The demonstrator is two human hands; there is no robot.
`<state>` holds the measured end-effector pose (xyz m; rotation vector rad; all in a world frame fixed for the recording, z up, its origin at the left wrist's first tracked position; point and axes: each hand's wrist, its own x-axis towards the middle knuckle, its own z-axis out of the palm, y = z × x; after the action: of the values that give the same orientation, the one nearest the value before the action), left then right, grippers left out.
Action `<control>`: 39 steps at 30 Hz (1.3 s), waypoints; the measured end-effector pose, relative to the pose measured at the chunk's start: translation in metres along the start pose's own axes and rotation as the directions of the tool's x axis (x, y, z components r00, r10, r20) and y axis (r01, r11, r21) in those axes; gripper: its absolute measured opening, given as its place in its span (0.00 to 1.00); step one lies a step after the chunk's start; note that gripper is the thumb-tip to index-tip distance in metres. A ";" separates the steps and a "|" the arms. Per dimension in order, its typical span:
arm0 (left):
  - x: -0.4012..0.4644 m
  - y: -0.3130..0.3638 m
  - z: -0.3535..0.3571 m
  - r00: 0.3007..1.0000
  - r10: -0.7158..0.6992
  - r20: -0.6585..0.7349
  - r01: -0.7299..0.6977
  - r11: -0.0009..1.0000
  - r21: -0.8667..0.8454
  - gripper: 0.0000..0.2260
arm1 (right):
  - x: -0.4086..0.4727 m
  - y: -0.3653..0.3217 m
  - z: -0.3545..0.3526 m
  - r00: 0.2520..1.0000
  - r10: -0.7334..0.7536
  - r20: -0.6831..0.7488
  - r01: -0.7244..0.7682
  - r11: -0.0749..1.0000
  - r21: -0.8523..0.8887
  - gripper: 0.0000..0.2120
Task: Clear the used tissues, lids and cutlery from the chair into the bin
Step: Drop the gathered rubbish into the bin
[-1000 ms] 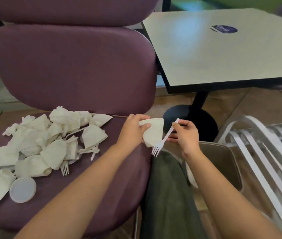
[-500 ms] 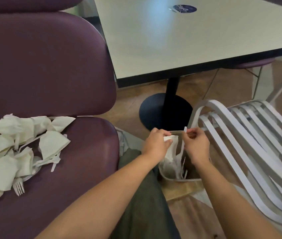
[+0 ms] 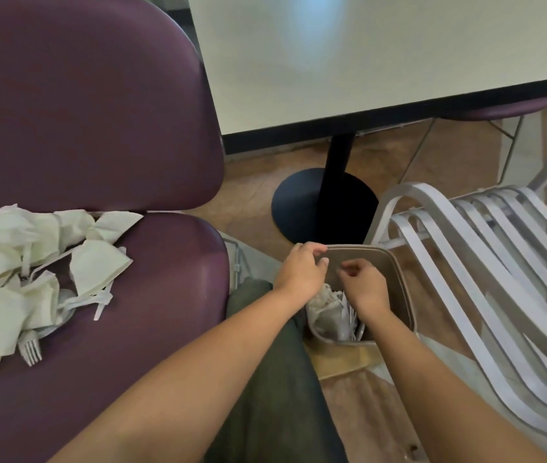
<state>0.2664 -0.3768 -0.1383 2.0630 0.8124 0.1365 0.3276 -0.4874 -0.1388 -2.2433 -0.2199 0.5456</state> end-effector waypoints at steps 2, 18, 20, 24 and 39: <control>-0.001 0.001 -0.018 0.999 0.025 -0.039 -0.026 0.999 -0.024 0.11 | -0.004 -0.019 0.006 0.998 -0.055 0.013 0.055 0.998 0.013 0.10; -0.060 -0.097 -0.189 0.904 -0.151 -0.401 0.124 0.988 -0.092 0.07 | -0.080 -0.148 0.132 0.914 -0.320 0.251 0.319 0.947 0.045 0.05; -0.071 -0.119 -0.204 0.881 -0.187 -0.434 0.157 0.982 -0.103 0.07 | -0.090 -0.153 0.149 0.900 -0.322 0.295 0.329 0.944 0.027 0.07; -0.093 -0.161 -0.227 0.834 -0.250 -0.493 0.281 0.960 -0.011 0.07 | -0.105 -0.158 0.181 0.877 -0.314 0.363 0.349 0.936 -0.033 0.08; -0.114 -0.222 -0.247 0.879 -0.123 -0.460 0.315 0.874 0.369 0.06 | -0.121 -0.169 0.247 0.780 -0.337 0.527 0.461 0.879 -0.120 0.11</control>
<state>-0.0272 -0.1841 -0.1393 2.3691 1.4612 0.3057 0.1118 -0.2489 -0.1198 -2.1479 -1.0631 0.8827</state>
